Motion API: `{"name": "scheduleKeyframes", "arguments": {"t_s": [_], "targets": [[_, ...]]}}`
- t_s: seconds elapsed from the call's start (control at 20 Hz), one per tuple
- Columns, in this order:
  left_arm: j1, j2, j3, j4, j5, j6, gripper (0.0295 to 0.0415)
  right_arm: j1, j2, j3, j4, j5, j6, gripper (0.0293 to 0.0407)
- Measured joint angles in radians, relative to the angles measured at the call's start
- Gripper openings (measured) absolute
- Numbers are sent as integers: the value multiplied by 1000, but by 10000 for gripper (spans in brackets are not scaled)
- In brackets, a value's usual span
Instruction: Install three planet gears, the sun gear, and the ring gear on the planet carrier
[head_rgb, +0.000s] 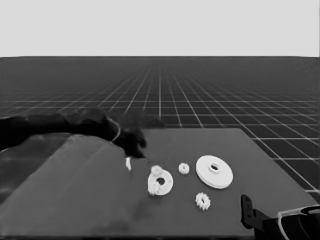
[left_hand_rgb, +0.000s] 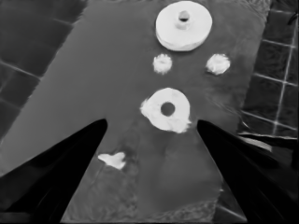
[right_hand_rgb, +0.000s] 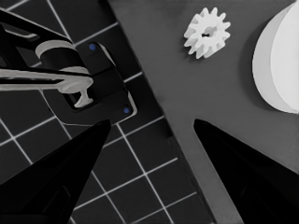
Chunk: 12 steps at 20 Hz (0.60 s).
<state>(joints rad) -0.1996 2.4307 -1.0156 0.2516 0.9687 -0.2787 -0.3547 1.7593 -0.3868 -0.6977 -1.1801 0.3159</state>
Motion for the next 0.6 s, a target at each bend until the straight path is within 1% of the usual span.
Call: {"name": "scheduleKeyframes", "arguments": {"t_s": [0.05,0.1,0.15,0.25,0.4,0.45,0.5,0.55,0.6], "targets": [[-61,-291,243,24,-120,259,400,0,0,0,0,0,0,385],[-95,-455,389,38,-191,412,392,0,0,0,0,0,0,385],[-114,-548,475,47,-233,501,388,0,0,0,0,0,0,385],[-132,-633,556,54,-272,585,385,0,0,0,0,0,0,385],[-140,-667,590,58,-288,620,385,0,0,0,0,0,0,385],[-141,-671,593,58,-290,624,385,313,335,-231,301,-363,483,399],[-142,-673,595,58,-291,626,385,397,663,-577,426,-381,732,393],[-142,-674,596,58,-291,628,385,396,810,-851,473,-351,771,389],[-142,-675,597,58,-292,628,385,392,898,-1043,504,-333,770,387]]}}
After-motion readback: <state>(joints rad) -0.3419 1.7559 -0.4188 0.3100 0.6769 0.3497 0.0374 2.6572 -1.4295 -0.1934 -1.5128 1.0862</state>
